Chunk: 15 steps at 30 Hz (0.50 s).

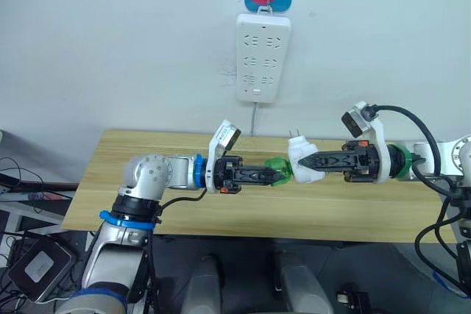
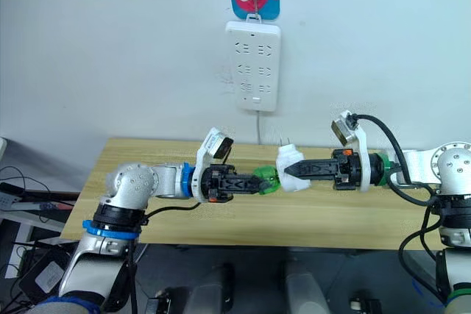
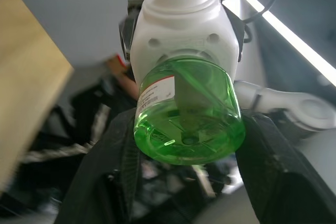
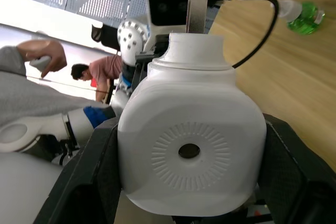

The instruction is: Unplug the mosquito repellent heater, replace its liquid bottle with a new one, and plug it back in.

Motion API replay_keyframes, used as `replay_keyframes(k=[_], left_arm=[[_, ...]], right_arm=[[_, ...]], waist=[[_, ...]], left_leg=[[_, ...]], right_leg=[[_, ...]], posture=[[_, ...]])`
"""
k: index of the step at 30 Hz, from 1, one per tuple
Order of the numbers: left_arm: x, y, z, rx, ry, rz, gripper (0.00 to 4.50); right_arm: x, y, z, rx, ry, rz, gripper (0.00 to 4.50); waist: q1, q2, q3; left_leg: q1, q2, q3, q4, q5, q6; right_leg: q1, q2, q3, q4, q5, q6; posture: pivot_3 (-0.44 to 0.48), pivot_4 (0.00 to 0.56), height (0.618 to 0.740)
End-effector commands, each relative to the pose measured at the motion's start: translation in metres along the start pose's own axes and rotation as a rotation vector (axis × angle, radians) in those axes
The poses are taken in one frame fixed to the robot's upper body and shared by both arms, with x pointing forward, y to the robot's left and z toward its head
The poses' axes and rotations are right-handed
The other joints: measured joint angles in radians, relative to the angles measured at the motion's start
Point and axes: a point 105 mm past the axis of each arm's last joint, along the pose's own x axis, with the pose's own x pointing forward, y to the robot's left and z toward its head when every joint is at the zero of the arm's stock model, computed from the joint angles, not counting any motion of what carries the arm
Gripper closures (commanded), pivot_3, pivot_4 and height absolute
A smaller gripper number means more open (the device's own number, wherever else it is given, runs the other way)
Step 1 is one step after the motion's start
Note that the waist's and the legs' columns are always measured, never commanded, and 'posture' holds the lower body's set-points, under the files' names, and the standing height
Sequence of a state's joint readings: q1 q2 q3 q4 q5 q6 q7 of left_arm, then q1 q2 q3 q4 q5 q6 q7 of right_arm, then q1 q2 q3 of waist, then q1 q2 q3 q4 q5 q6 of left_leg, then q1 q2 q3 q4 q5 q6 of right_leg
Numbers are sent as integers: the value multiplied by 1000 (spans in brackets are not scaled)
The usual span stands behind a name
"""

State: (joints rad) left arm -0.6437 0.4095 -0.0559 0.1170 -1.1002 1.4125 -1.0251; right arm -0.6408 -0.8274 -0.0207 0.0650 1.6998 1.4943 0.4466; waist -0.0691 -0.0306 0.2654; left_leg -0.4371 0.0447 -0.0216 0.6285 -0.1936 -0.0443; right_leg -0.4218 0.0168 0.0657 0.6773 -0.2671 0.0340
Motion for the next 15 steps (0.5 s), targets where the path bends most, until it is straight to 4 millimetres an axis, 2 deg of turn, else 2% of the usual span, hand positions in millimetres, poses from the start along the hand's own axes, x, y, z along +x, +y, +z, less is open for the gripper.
replay_keyframes(k=[1,3,6,7,10,13,15], left_arm=[[-1,-10,9,3,-11,-48,651],[-3,-7,14,24,-33,-23,16],[-14,-5,25,121,-78,59,16],[-19,-3,26,201,-66,112,16],[-34,-5,10,552,97,256,16],[-39,-4,-14,915,290,308,16],[-34,3,0,1289,234,416,16]], right_arm=[[-4,2,1,-9,-16,-4,1494],[-7,0,2,0,-35,-14,1494],[-16,-5,4,21,-83,-42,1494],[-20,-7,6,34,-109,-53,1494],[-30,-13,11,77,-191,-82,1494],[-35,-16,15,119,-262,-87,1494],[-35,-16,17,132,-291,-76,1494]], waist=[[3,0,0],[6,0,0],[6,0,0],[6,0,0],[-1,-1,2],[-1,0,2],[11,2,4]], left_leg=[[0,0,0,0,0,0],[0,0,0,0,0,0],[0,0,1,0,0,0],[0,0,1,0,0,0],[0,0,3,-1,0,0],[1,0,6,-2,0,0],[1,0,7,-2,0,-1]], right_leg=[[0,0,0,0,0,0],[0,0,0,0,0,0],[0,-1,1,0,0,0],[0,-1,1,0,0,0],[-1,0,3,0,0,0],[-1,-1,6,-1,-1,-2],[-1,-2,6,-2,-1,-3]], posture=[[-57,253,740],[-65,254,740],[-65,254,740],[-65,254,740],[-55,260,740],[-47,260,740],[-41,261,740]])
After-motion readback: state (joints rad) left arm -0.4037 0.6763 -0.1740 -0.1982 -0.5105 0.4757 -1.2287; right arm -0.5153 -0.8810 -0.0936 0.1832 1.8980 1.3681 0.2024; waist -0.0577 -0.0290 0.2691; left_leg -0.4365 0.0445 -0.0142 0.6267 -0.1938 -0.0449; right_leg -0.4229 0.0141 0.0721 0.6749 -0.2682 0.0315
